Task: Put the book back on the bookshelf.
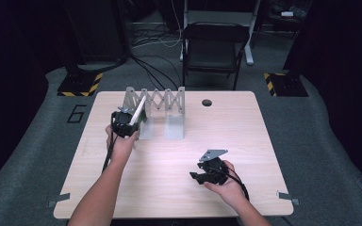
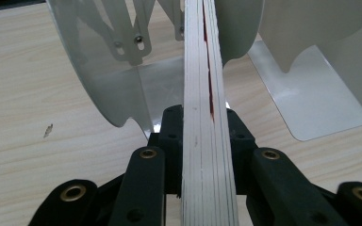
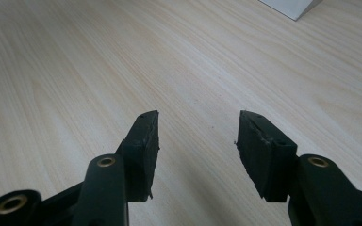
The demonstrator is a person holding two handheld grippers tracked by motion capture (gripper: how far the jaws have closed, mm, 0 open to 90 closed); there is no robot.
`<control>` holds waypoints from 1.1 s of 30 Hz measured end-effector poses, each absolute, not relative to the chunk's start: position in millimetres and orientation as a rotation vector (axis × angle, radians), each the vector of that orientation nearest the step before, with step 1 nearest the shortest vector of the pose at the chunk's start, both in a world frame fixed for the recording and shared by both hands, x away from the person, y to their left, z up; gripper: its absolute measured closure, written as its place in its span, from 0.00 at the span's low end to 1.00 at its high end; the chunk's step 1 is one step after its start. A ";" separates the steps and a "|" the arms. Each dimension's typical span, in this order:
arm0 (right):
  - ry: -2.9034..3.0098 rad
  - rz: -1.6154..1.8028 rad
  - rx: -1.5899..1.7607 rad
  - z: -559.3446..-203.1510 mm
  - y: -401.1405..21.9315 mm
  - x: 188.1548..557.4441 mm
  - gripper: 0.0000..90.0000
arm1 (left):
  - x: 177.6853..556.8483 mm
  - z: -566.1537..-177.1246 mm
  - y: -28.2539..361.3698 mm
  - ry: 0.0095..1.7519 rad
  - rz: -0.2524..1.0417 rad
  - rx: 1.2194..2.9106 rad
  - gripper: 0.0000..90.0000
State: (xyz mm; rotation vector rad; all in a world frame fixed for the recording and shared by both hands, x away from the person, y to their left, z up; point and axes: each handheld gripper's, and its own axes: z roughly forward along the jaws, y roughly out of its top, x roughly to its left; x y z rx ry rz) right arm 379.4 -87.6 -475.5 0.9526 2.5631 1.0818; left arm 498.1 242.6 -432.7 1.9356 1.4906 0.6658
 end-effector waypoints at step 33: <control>2.570 1.075 0.966 -476.7 -89.2 381.3 0.54 | 493.1 -427.2 245.6 1.498 0.695 1.904 0.54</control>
